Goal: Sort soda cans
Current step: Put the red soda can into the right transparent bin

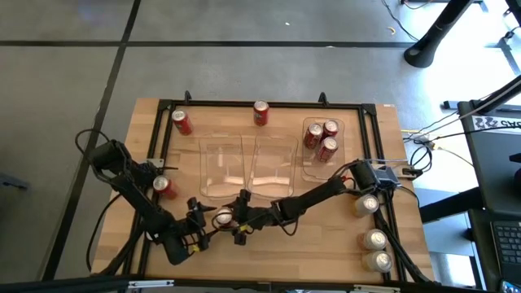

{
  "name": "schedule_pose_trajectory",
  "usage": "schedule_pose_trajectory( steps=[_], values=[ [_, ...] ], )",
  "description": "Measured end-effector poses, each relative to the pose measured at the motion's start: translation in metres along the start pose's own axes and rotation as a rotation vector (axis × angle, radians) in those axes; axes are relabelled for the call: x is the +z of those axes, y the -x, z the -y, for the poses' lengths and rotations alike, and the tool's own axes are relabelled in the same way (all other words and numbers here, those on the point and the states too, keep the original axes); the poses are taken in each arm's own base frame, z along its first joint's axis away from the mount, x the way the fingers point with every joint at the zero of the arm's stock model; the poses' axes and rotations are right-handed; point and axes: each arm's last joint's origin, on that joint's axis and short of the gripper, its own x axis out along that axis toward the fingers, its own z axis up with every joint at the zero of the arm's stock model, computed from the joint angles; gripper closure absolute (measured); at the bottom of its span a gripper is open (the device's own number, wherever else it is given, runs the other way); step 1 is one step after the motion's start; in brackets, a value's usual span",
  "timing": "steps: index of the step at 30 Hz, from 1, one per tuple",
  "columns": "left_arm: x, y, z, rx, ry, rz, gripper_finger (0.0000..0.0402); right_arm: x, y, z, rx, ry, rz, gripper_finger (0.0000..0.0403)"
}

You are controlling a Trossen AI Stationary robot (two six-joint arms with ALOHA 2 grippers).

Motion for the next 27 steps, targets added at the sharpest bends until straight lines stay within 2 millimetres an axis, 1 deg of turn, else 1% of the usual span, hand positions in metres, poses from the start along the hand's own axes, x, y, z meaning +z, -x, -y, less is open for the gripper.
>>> schedule_pose_trajectory(
  steps=[2, 4, 6, 8, 11, 13, 18, 20, 24, 27],
  values=[
    [-0.001, 0.001, 0.001, -0.006, 0.000, 0.000, 0.0057, 0.000, 0.000, 0.000, 0.001, 0.011, 0.000, 0.0113],
    [-0.001, 0.003, 0.001, -0.010, 0.008, 0.000, 0.0057, 0.004, 0.006, -0.004, 0.012, 0.042, -0.021, 0.0113],
    [-0.002, 0.004, 0.001, -0.013, 0.009, 0.000, 0.0057, 0.011, 0.014, -0.011, 0.027, 0.077, -0.021, 0.0113],
    [-0.003, 0.005, 0.001, -0.015, 0.002, -0.001, 0.0057, 0.024, 0.026, -0.019, 0.048, 0.108, -0.010, 0.0113],
    [-0.003, 0.005, 0.001, -0.016, -0.002, -0.001, 0.0057, 0.050, 0.049, -0.029, 0.049, 0.131, 0.017, 0.0113],
    [-0.003, 0.005, 0.001, -0.017, -0.003, -0.001, 0.0057, 0.063, 0.065, -0.034, 0.024, 0.153, 0.010, 0.0113],
    [-0.003, 0.005, 0.001, -0.016, 0.001, -0.001, 0.0057, 0.083, 0.104, -0.041, -0.116, 0.237, -0.037, 0.0113],
    [-0.003, 0.005, 0.002, -0.017, 0.002, 0.000, 0.0057, 0.090, 0.121, -0.042, -0.192, 0.257, -0.059, 0.0113],
    [-0.003, 0.005, 0.002, -0.017, 0.003, 0.000, 0.0057, 0.093, 0.152, -0.043, -0.317, 0.291, -0.129, 0.0113],
    [-0.002, 0.004, 0.001, -0.015, 0.006, 0.000, 0.0057, 0.098, 0.174, -0.038, -0.376, 0.235, -0.152, 0.0113]
  ],
)
